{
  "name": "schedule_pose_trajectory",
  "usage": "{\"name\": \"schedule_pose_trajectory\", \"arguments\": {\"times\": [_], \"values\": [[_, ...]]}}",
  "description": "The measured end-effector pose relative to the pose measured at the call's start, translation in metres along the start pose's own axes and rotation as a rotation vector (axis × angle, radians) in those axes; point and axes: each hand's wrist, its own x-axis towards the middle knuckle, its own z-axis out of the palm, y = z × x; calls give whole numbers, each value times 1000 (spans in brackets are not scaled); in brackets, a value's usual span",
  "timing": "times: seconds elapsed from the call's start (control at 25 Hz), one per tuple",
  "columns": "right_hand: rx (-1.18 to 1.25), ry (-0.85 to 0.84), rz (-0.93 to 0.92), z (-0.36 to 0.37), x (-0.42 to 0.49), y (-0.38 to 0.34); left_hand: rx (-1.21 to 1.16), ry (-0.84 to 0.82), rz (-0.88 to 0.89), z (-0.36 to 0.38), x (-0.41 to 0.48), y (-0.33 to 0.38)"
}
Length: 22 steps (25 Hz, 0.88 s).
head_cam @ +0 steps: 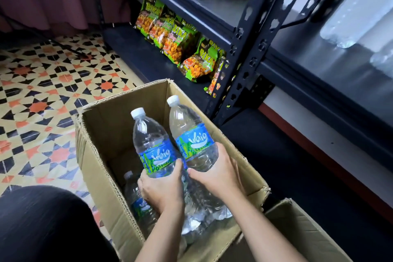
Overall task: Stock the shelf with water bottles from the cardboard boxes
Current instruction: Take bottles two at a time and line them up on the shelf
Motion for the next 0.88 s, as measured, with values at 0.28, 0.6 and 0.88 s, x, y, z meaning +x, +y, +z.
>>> {"name": "schedule_pose_trajectory", "arguments": {"times": [0.28,0.6,0.88], "values": [[190,493,-109,-77,-68,-20,-180,-323,414,-55,-70,84],[424,966,-218,-208,-170,5,-332,-632,777,-84,-223,144],[323,1235,-117,-323,-242,71,-427,-964,879,-75,-375,156]]}}
